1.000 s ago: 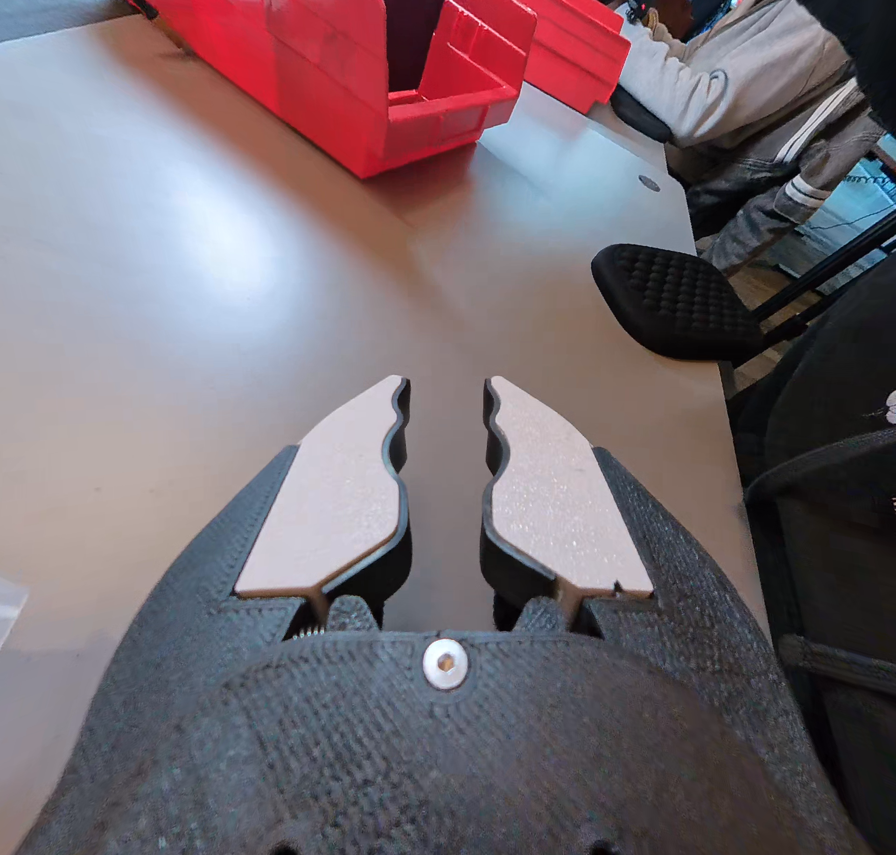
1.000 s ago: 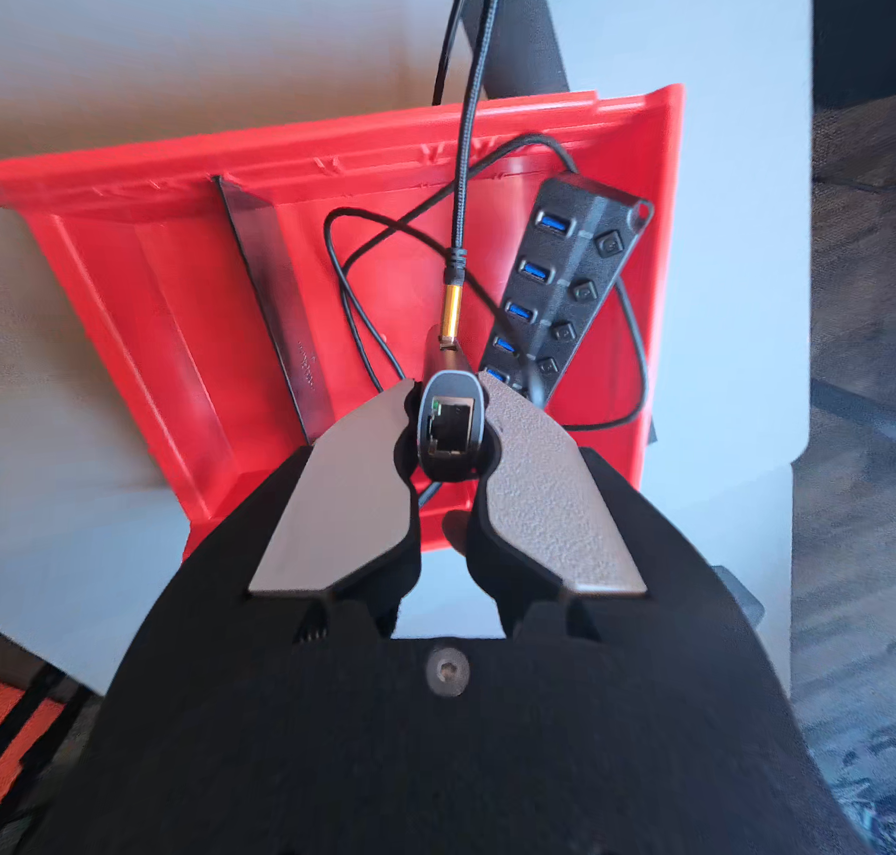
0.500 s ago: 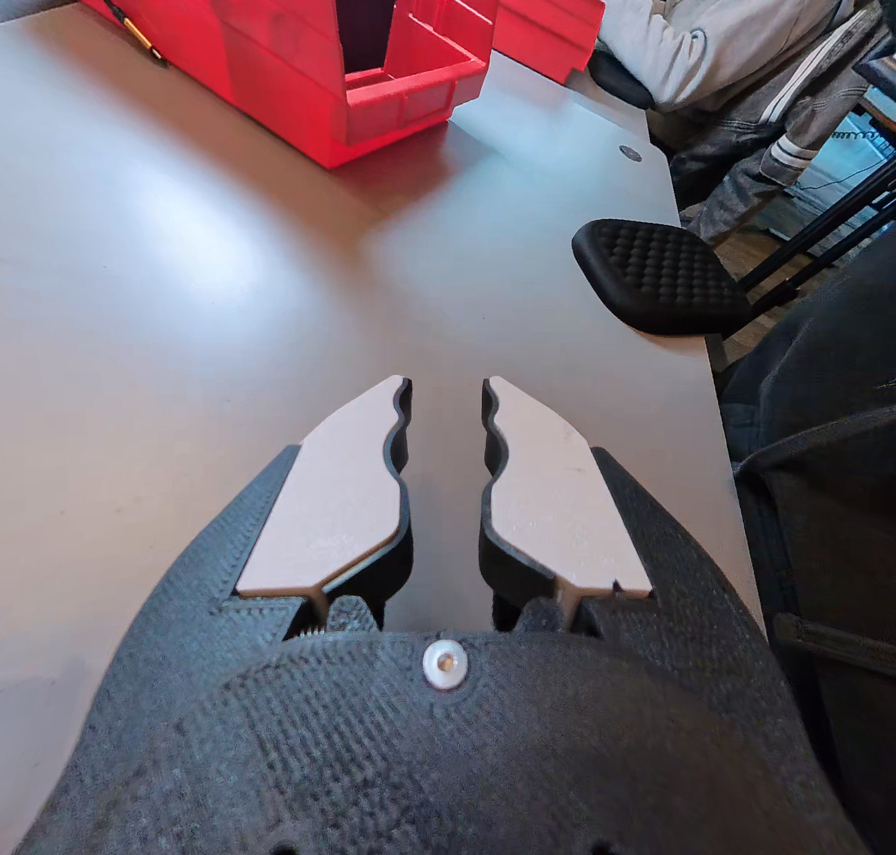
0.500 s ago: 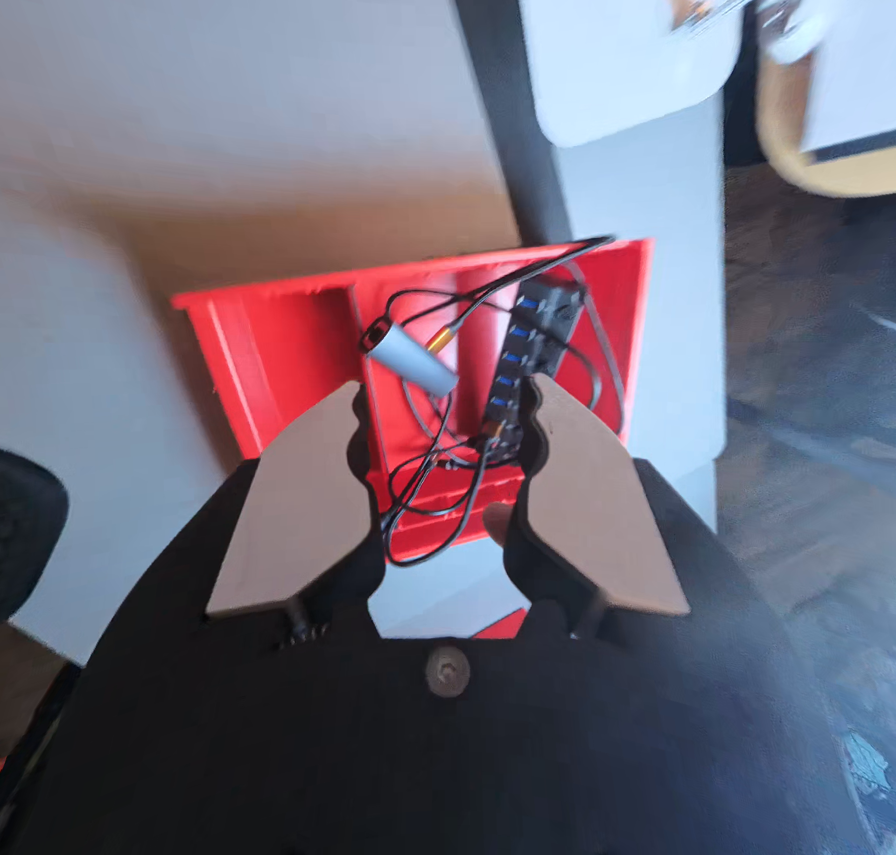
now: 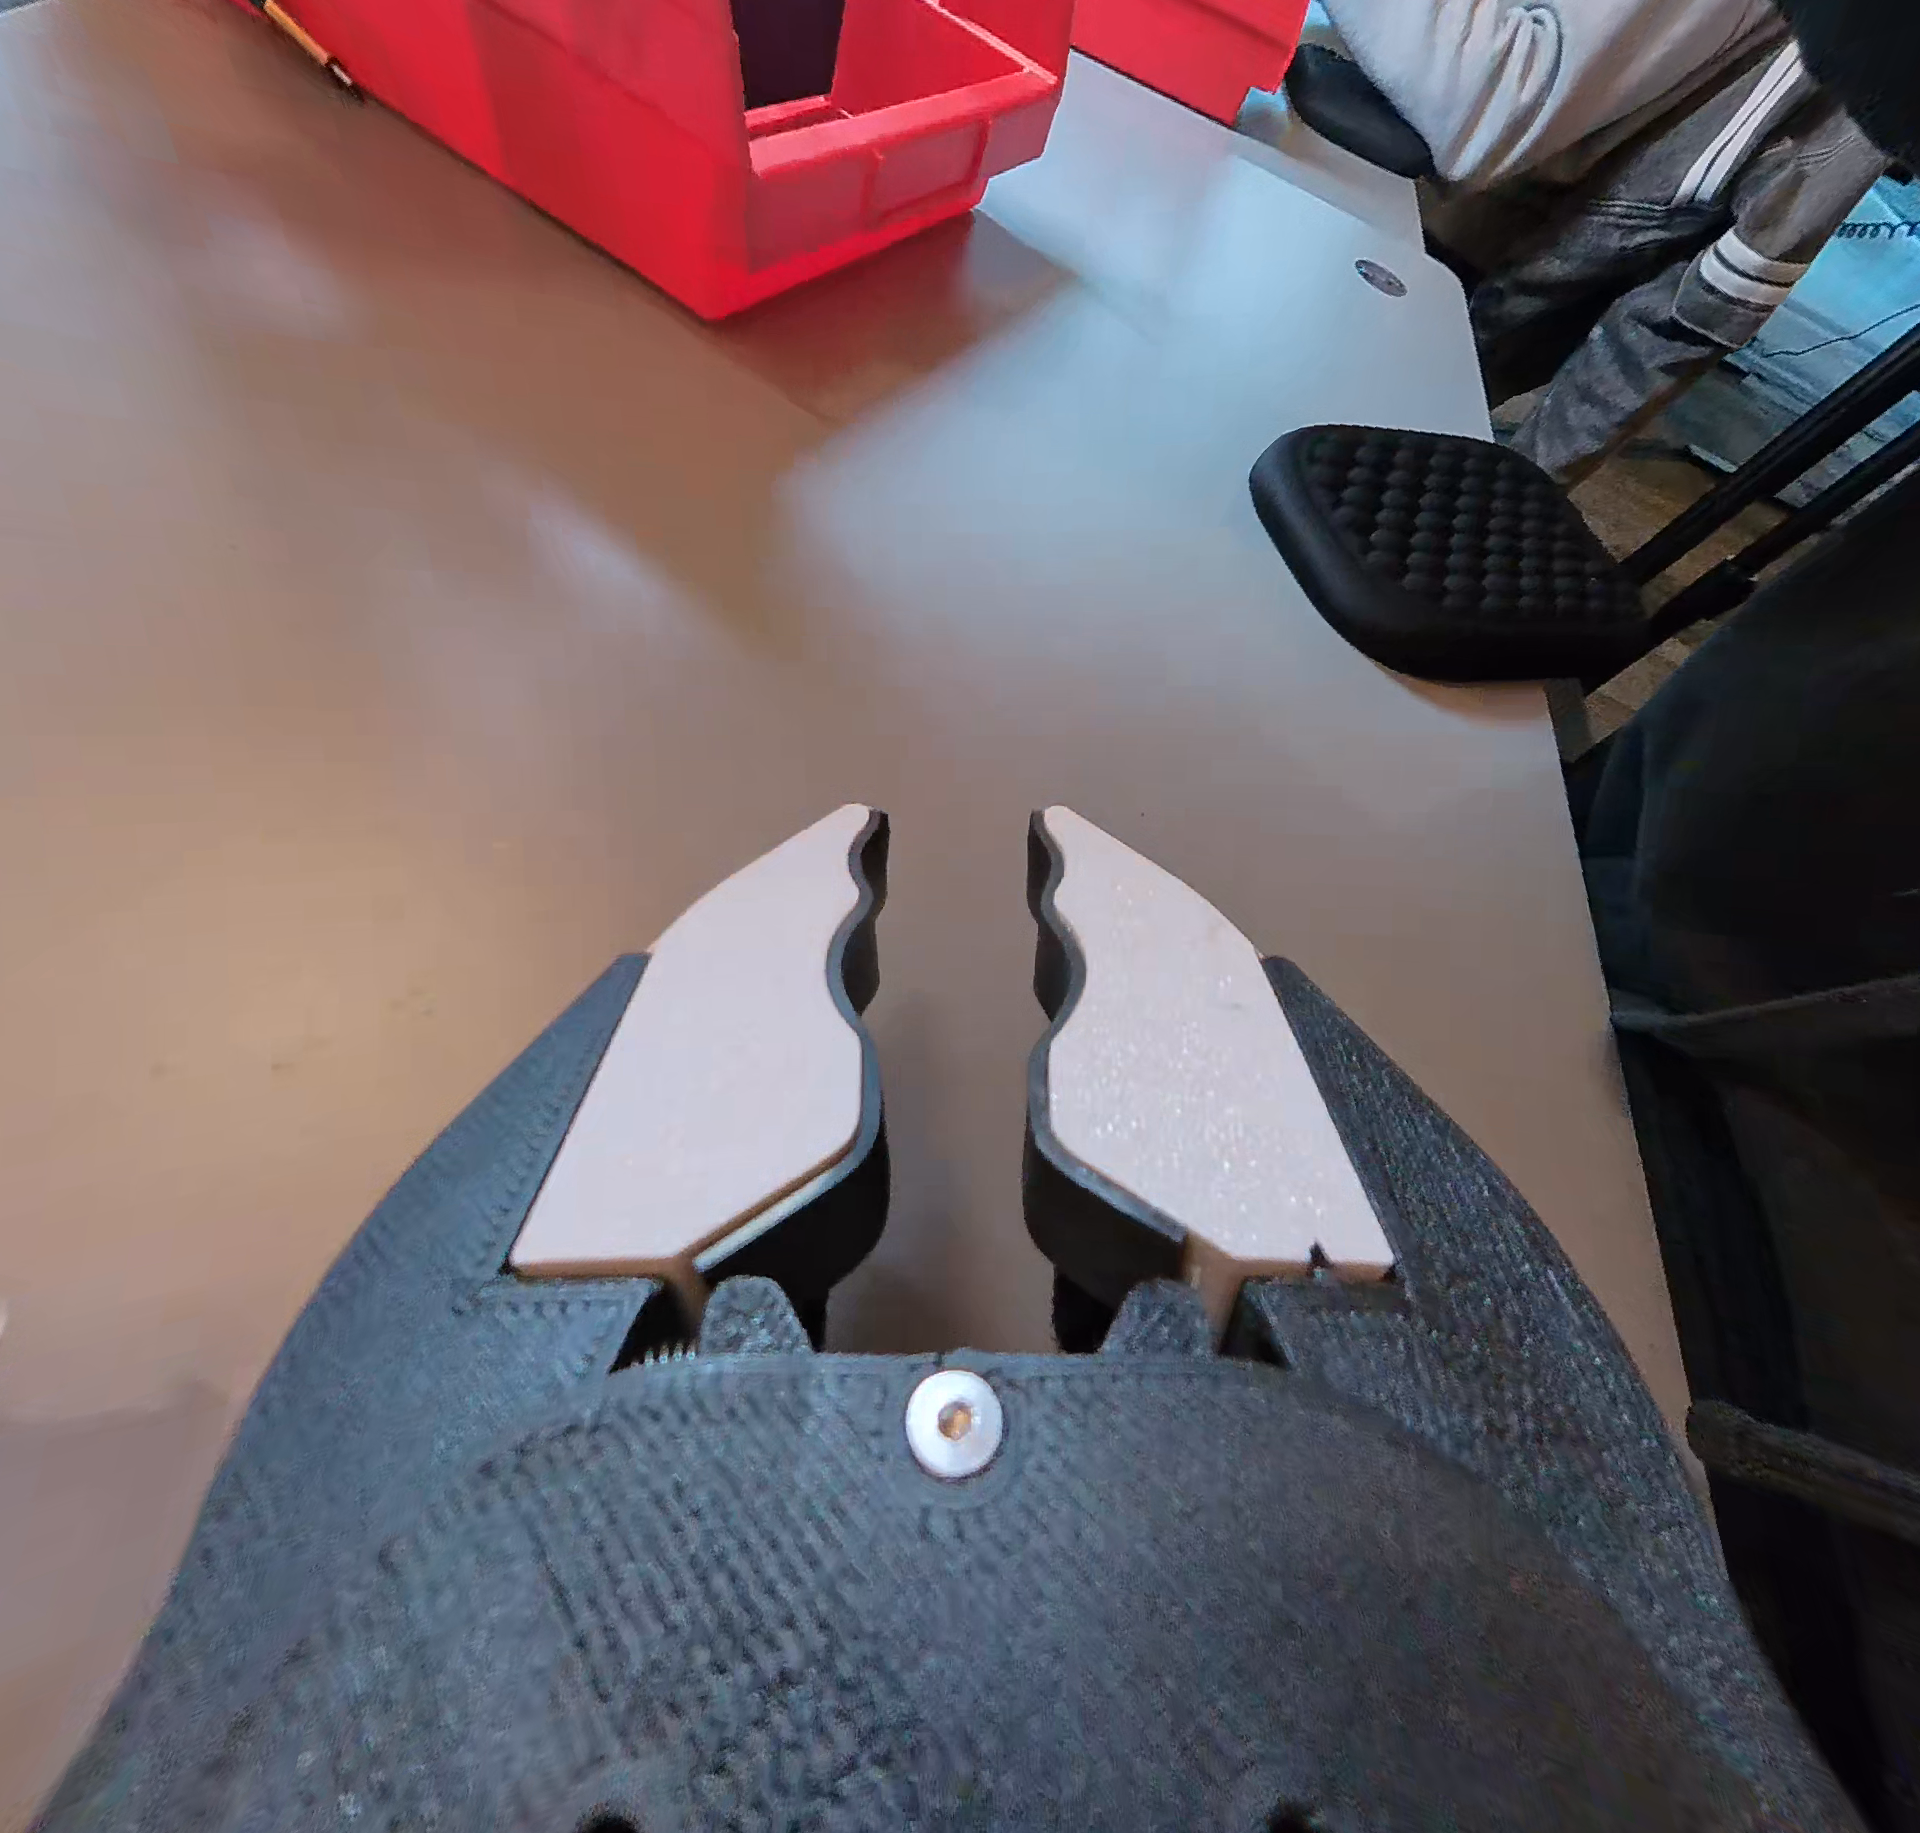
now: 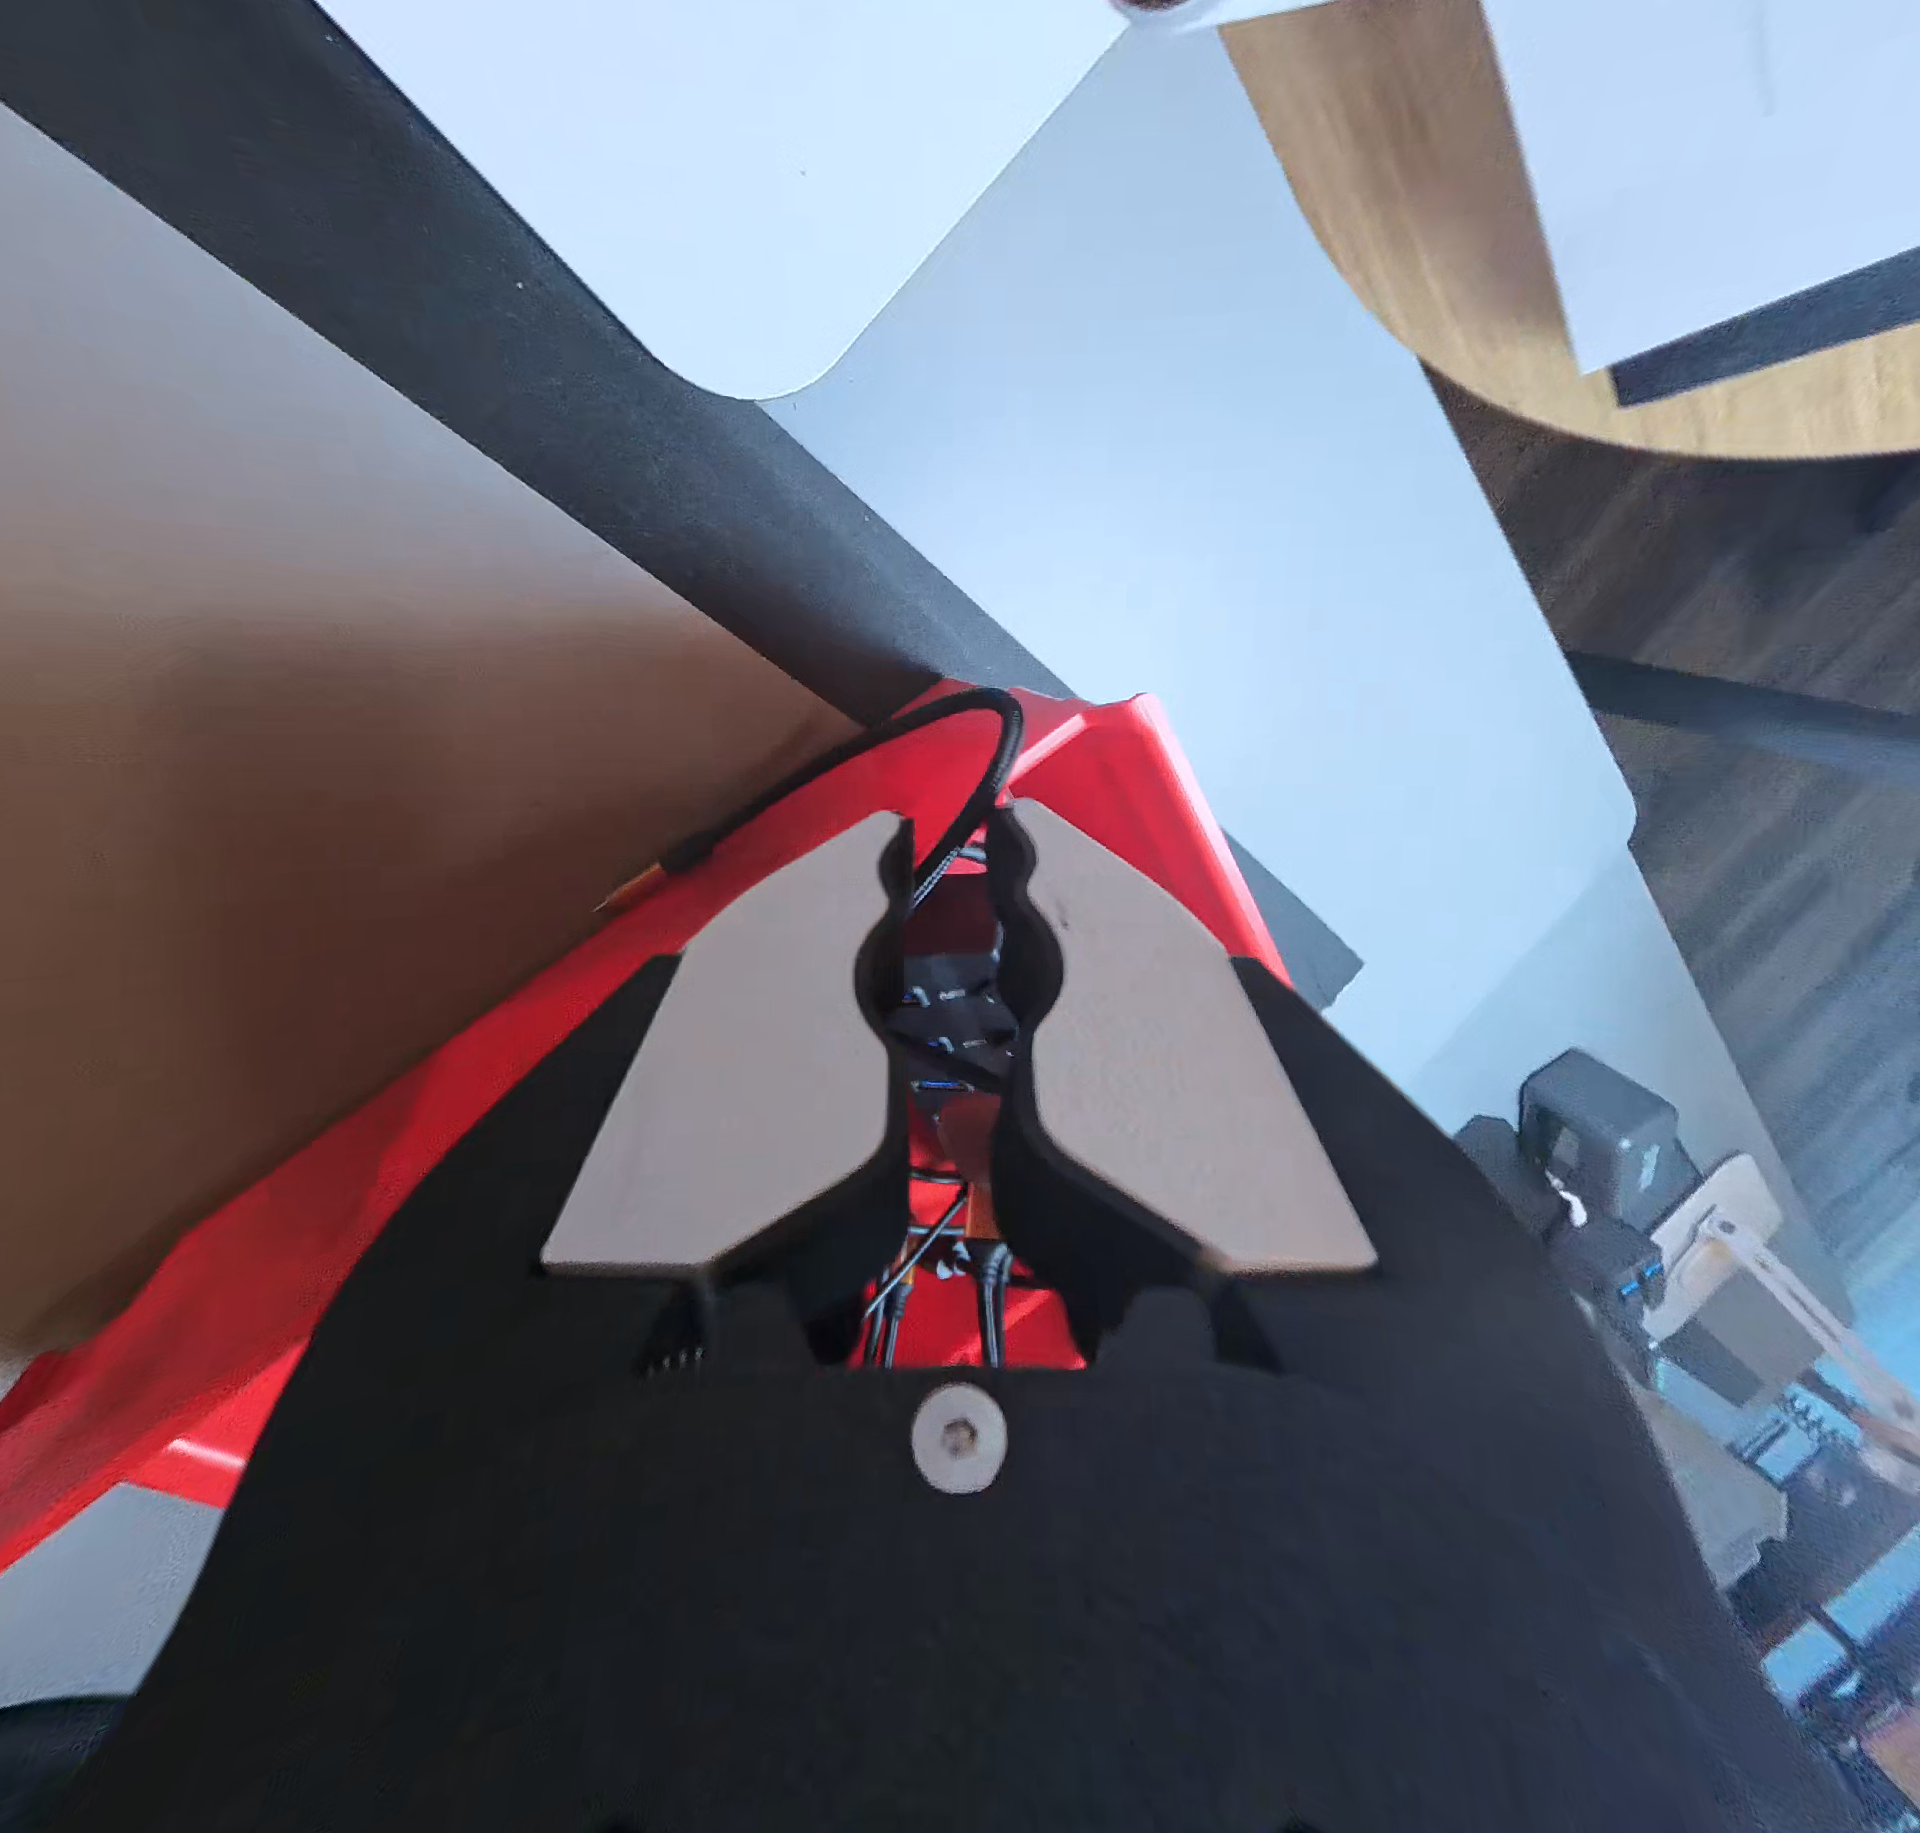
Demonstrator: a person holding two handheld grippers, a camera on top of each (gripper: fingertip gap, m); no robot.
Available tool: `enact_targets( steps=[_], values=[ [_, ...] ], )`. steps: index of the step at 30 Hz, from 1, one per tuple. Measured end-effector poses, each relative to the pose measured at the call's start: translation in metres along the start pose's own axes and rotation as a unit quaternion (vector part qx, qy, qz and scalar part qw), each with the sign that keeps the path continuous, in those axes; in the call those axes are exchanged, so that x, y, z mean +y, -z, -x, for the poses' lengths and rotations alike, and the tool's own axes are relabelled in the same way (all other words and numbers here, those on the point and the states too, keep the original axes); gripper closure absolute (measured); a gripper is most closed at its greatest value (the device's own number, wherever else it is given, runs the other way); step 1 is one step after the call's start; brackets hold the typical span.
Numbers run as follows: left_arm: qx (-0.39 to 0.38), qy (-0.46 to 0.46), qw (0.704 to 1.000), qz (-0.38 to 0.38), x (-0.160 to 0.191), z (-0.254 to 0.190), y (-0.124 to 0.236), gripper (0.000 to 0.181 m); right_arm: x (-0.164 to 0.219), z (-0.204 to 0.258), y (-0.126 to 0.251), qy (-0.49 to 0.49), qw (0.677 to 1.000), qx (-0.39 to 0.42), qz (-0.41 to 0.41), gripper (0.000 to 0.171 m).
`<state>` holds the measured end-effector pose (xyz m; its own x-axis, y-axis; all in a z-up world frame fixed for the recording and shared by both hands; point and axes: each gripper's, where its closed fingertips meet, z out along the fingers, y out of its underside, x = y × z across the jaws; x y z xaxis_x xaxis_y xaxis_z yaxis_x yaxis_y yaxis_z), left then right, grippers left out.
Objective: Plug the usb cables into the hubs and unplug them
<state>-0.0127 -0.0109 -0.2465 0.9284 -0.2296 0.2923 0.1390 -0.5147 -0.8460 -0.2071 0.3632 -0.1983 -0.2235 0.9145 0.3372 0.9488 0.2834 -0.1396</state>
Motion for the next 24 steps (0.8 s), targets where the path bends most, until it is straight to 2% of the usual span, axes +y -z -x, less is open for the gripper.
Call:
enact_targets(
  steps=[2, 6, 9, 14, 18, 24],
  values=[
    [-0.002, -0.001, 1.0, 0.002, 0.0, 0.001, 0.0, 0.156, -0.004, -0.001, 0.012, 0.017, 0.999, 0.009, -0.032, 0.166],
    [-0.005, -0.001, 1.0, 0.003, 0.001, 0.001, 0.0, 0.156, -0.002, -0.002, 0.048, 0.098, 0.989, 0.066, -0.086, 0.167],
    [-0.009, -0.001, 1.0, 0.009, 0.004, 0.002, -0.002, 0.156, 0.014, -0.003, 0.071, 0.134, 0.982, 0.095, -0.098, 0.167],
    [-0.012, 0.005, 1.0, 0.027, 0.013, 0.003, -0.009, 0.156, 0.059, -0.007, 0.099, 0.182, 0.975, 0.103, -0.074, 0.166],
    [-0.008, 0.013, 0.999, 0.037, 0.018, 0.002, -0.014, 0.157, 0.102, -0.011, 0.112, 0.225, 0.969, 0.1, -0.021, 0.166],
    [0.004, 0.028, 0.999, 0.032, 0.017, -0.001, -0.017, 0.157, 0.148, -0.027, 0.122, 0.224, 0.969, 0.104, 0.026, 0.166]
  ],
)
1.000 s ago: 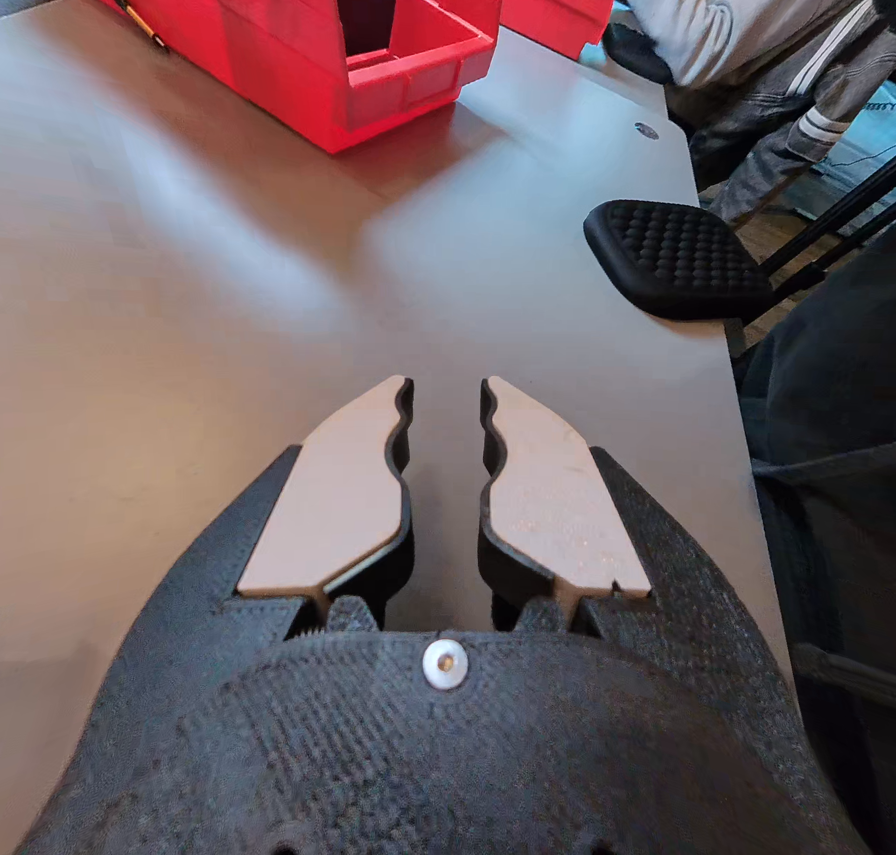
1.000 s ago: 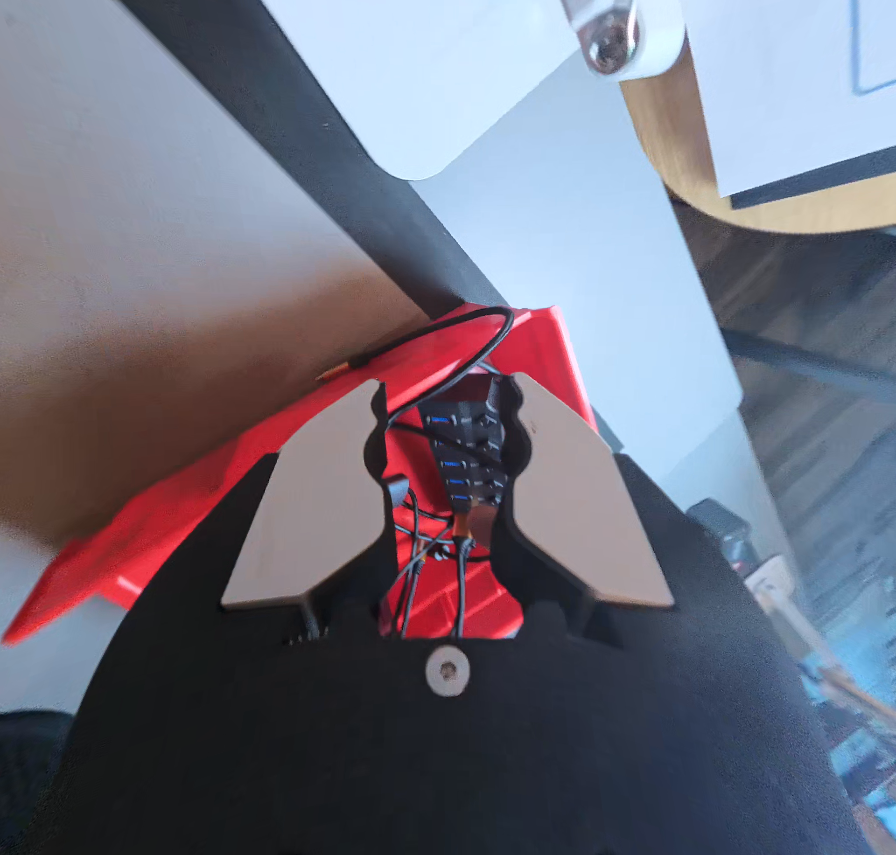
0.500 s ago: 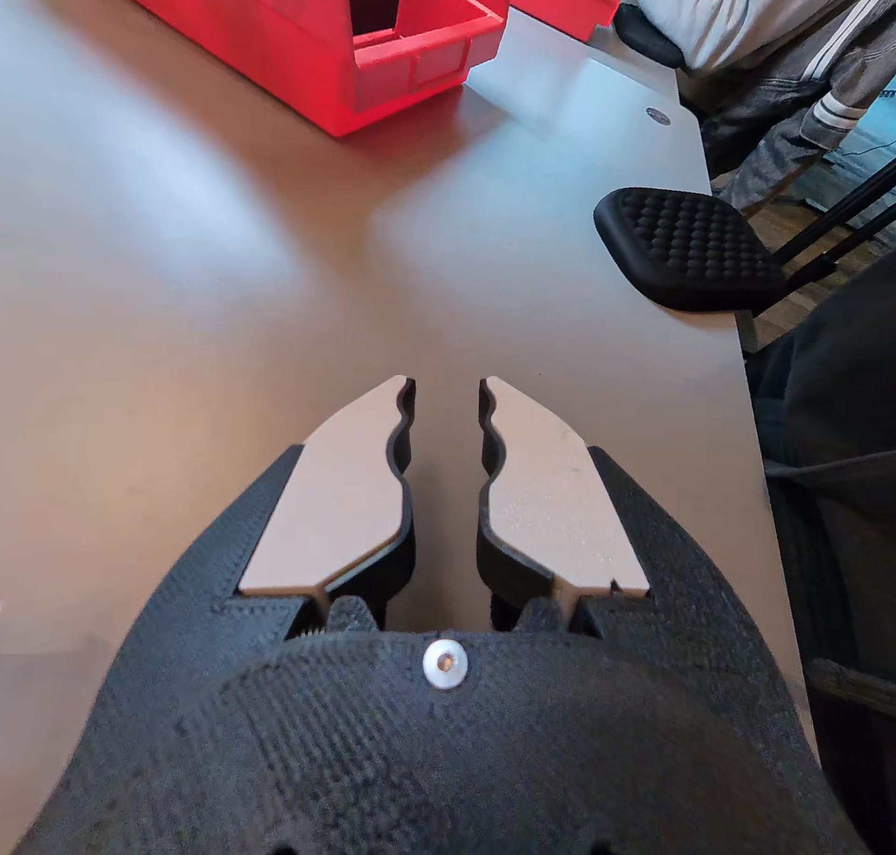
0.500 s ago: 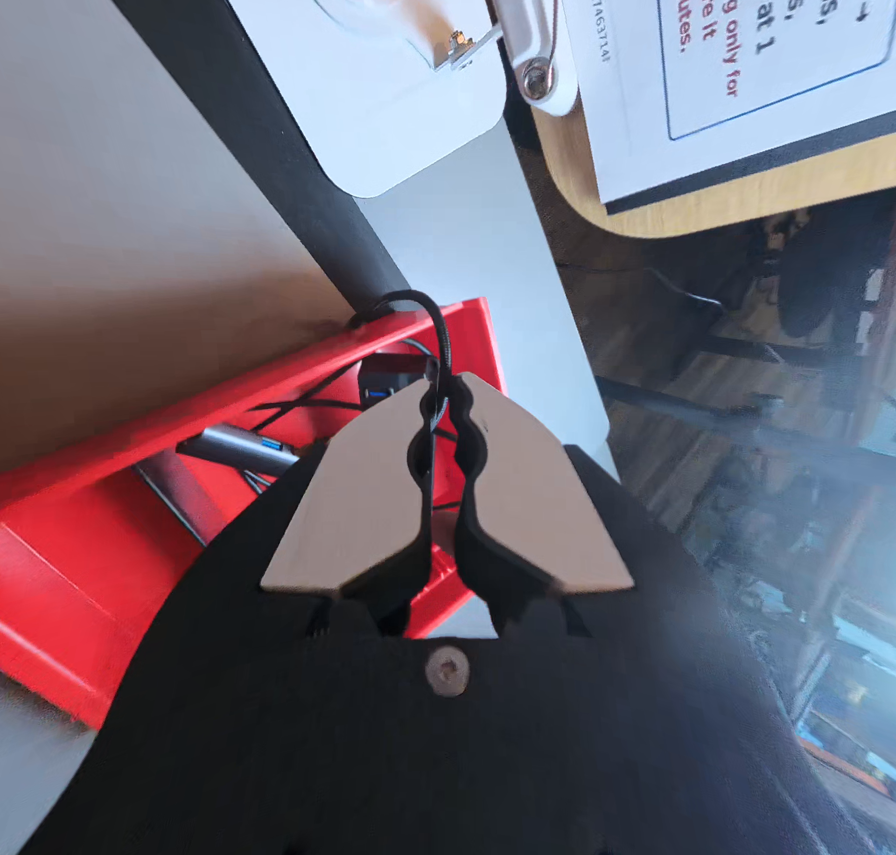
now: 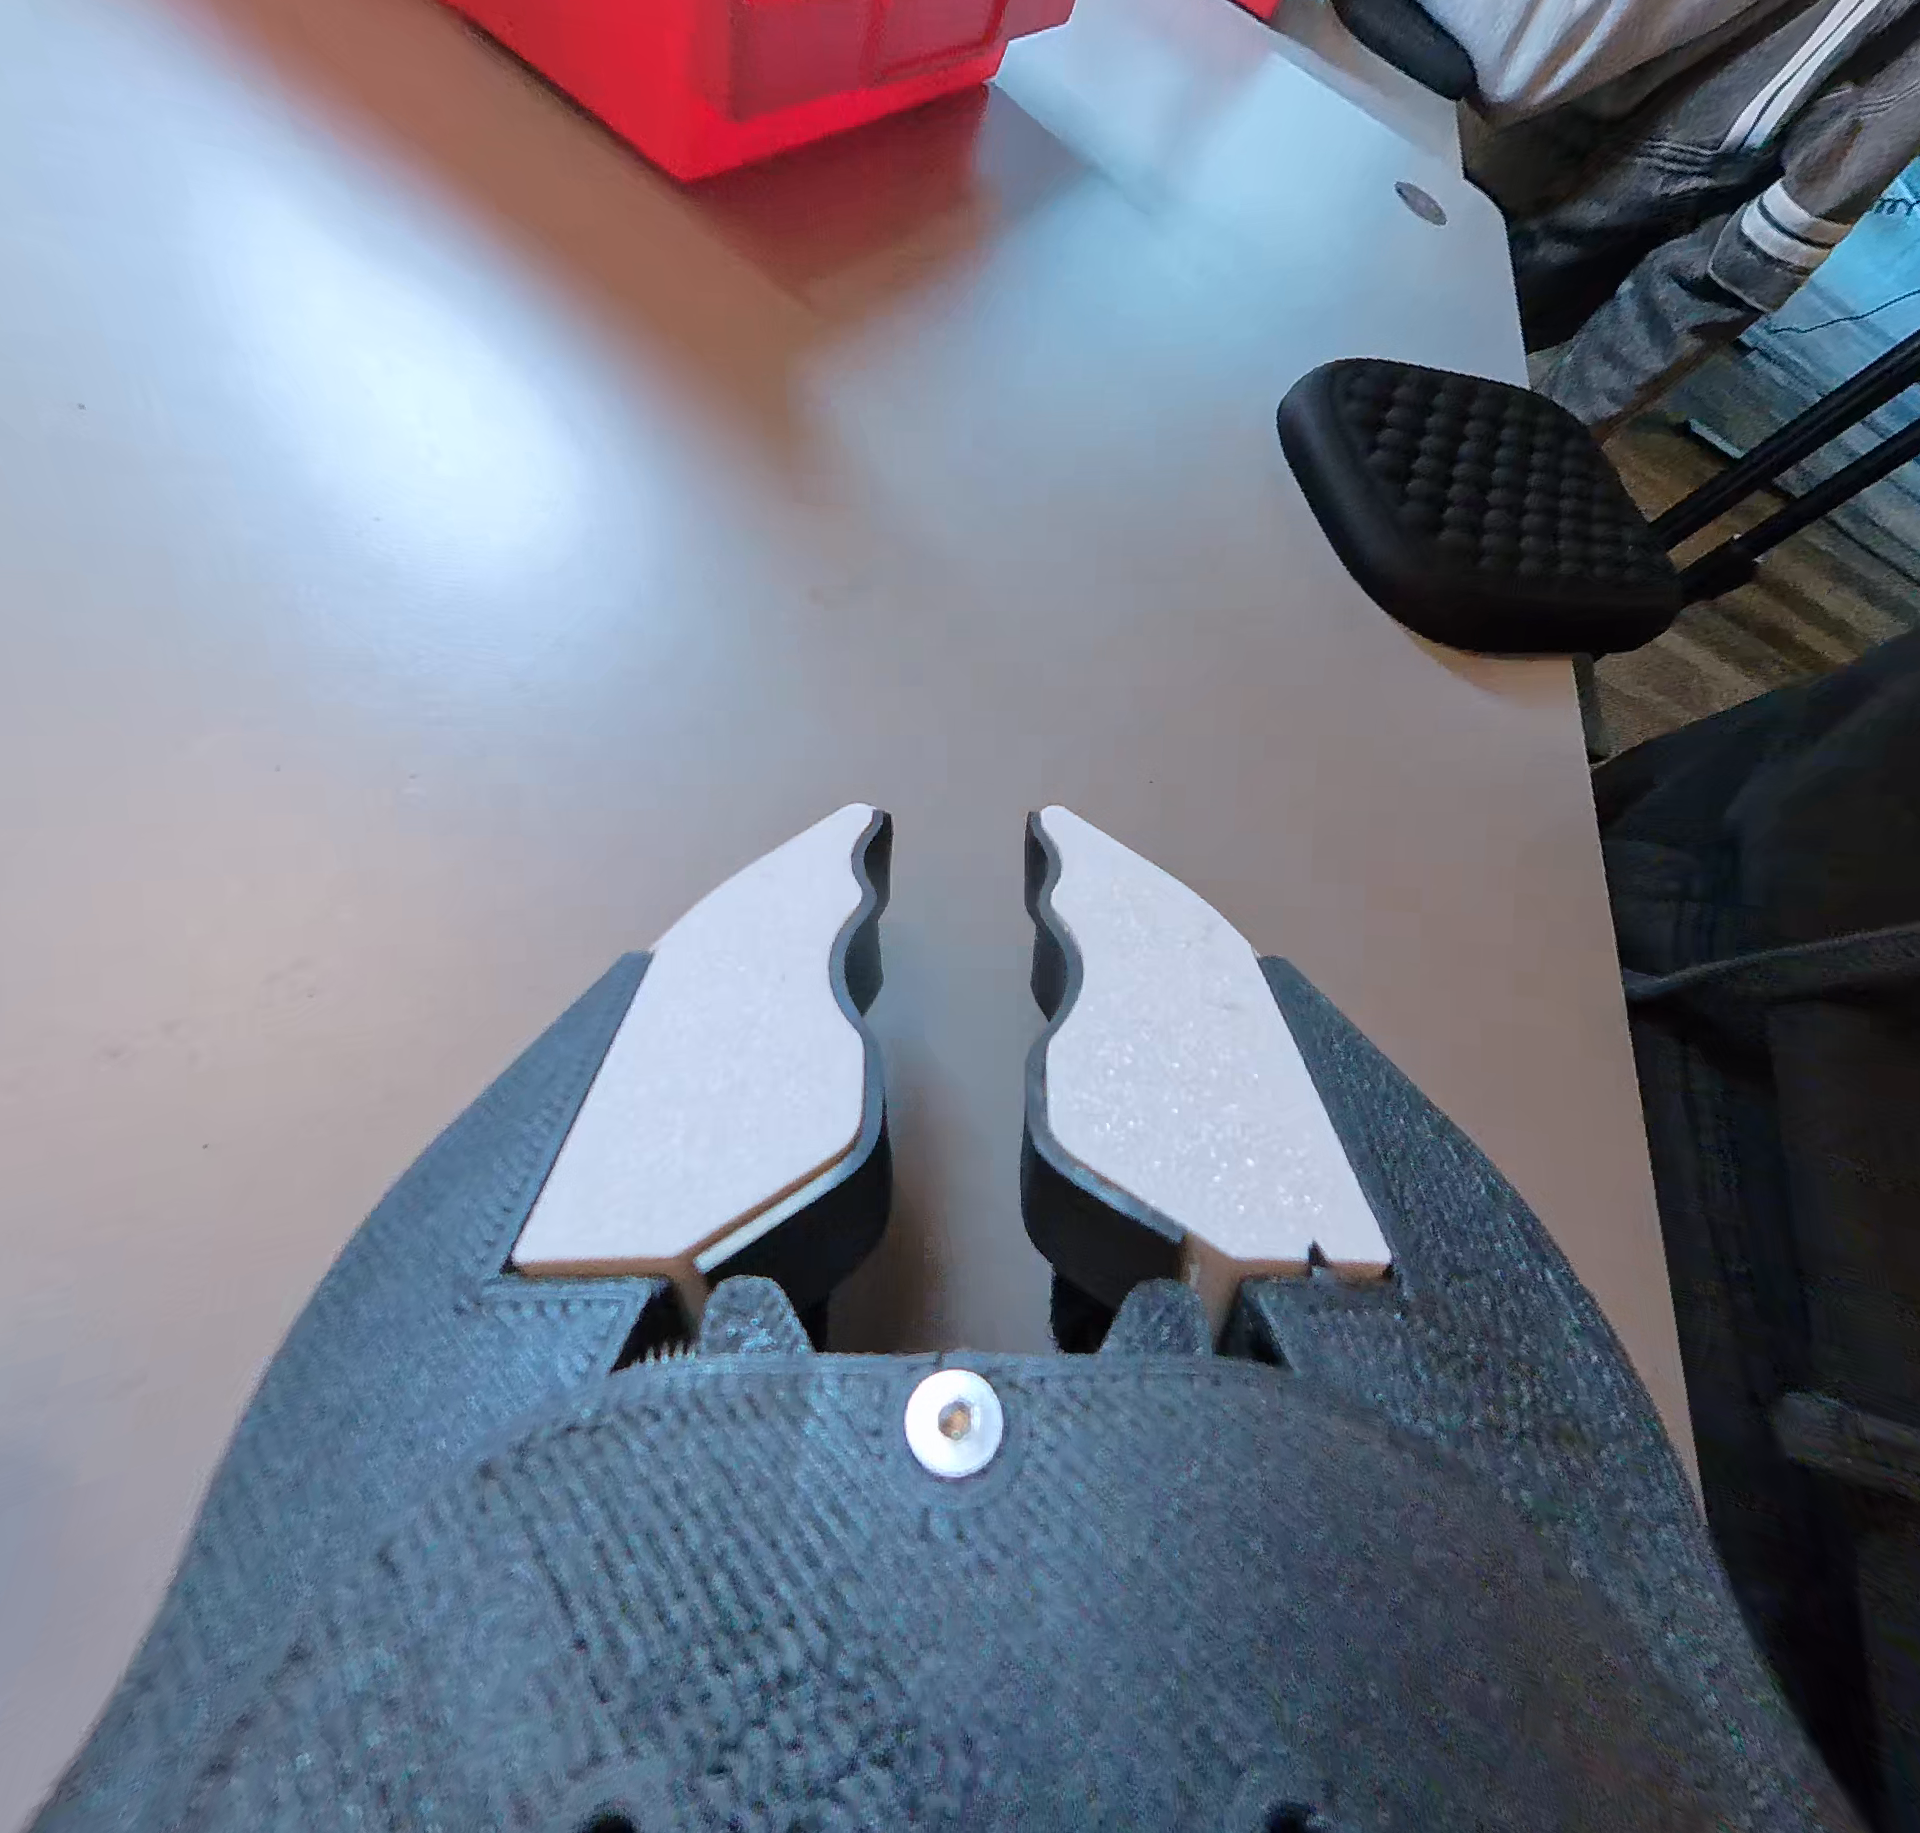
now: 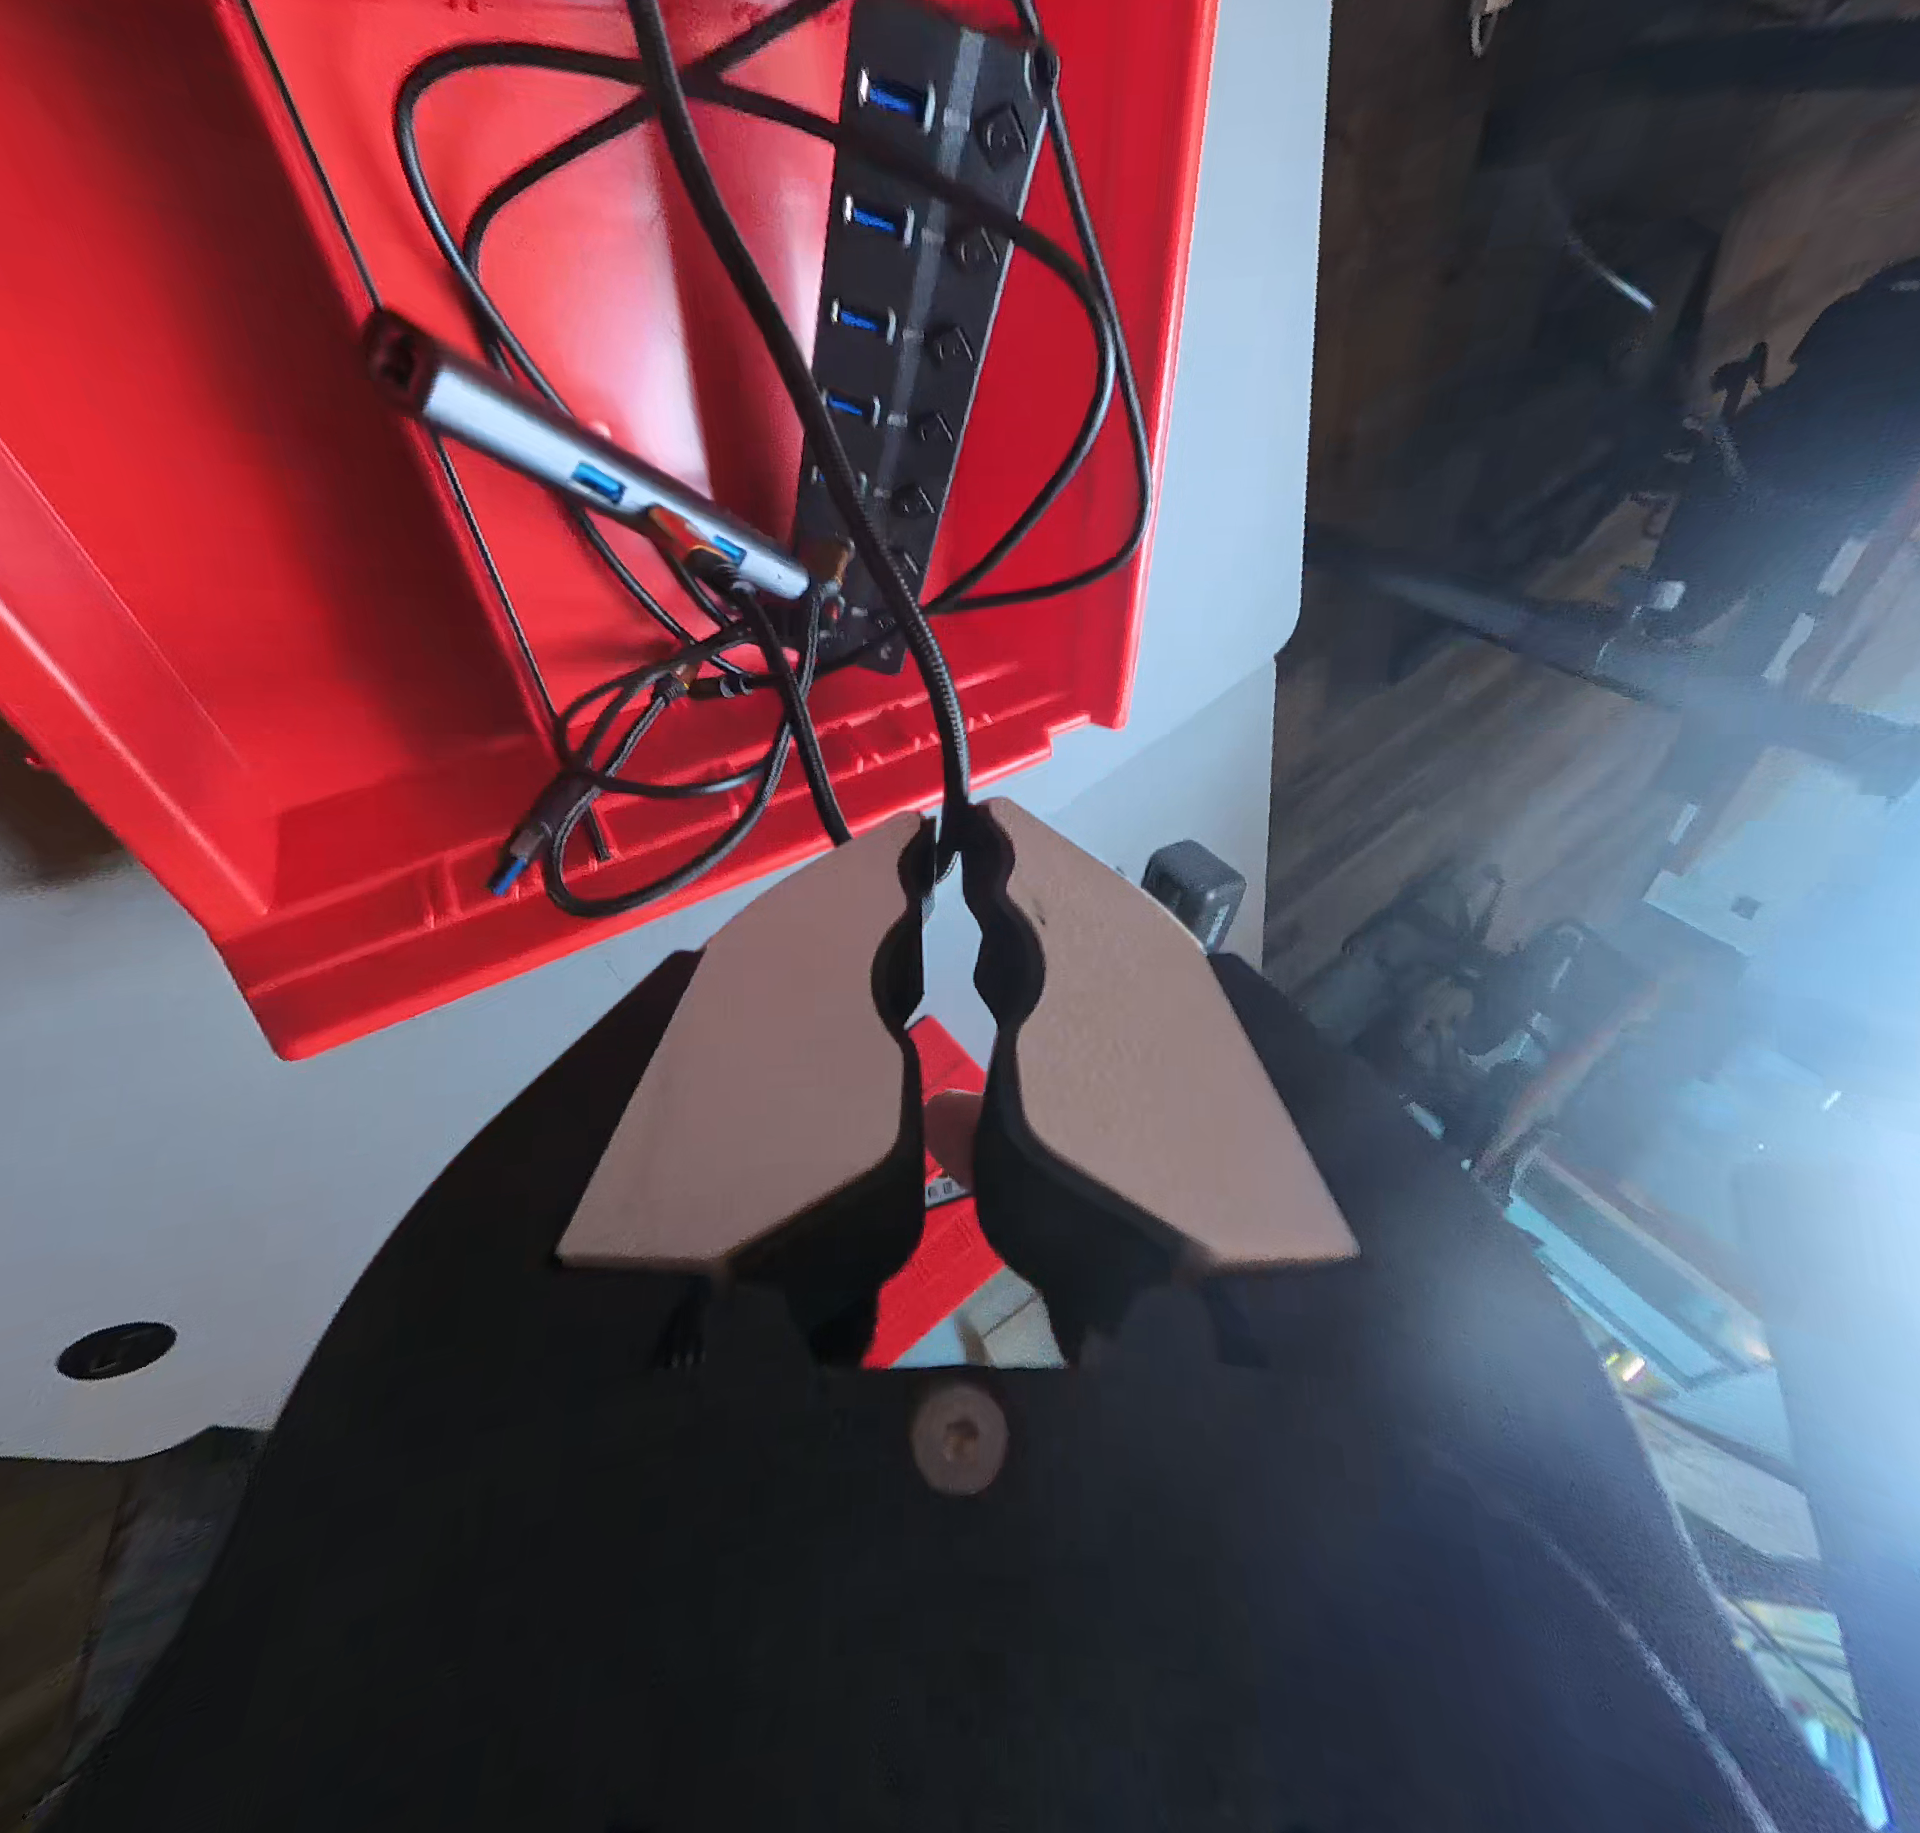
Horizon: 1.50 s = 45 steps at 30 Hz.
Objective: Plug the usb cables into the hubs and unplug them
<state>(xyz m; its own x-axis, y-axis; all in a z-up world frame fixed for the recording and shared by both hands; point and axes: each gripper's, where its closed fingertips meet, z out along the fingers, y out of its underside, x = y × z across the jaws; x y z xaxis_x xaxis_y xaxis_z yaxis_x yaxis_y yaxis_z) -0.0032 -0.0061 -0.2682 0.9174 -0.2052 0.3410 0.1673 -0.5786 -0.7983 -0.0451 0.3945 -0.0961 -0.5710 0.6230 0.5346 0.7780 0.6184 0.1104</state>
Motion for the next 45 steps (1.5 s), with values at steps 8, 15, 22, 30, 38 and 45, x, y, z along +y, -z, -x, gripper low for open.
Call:
enact_targets(
  steps=[8, 15, 22, 30, 38, 45],
  values=[
    [0.005, 0.009, 1.0, 0.004, 0.002, 0.001, -0.002, 0.157, 0.033, -0.01, 0.006, -0.072, 0.997, -0.001, -0.04, 0.167],
    [0.006, 0.013, 1.0, 0.007, 0.003, 0.0, -0.004, 0.157, -0.007, -0.014, -0.032, -0.092, 0.99, 0.038, -0.096, 0.167],
    [0.004, 0.019, 1.0, 0.003, 0.003, 0.002, -0.002, 0.157, -0.071, -0.047, -0.054, -0.113, 0.977, 0.085, -0.157, 0.167],
    [0.008, 0.008, 1.0, 0.014, 0.006, -0.001, -0.001, 0.157, -0.094, -0.011, -0.083, -0.095, 0.984, -0.005, -0.152, 0.165],
    [0.015, -0.008, 1.0, 0.018, 0.006, -0.008, -0.002, 0.157, -0.078, 0.014, -0.06, -0.11, 0.983, -0.05, -0.137, 0.132],
    [0.006, -0.017, 1.0, 0.001, -0.001, -0.009, 0.001, 0.154, -0.08, 0.029, 0.018, -0.177, 0.948, -0.046, -0.26, 0.113]
  ],
)
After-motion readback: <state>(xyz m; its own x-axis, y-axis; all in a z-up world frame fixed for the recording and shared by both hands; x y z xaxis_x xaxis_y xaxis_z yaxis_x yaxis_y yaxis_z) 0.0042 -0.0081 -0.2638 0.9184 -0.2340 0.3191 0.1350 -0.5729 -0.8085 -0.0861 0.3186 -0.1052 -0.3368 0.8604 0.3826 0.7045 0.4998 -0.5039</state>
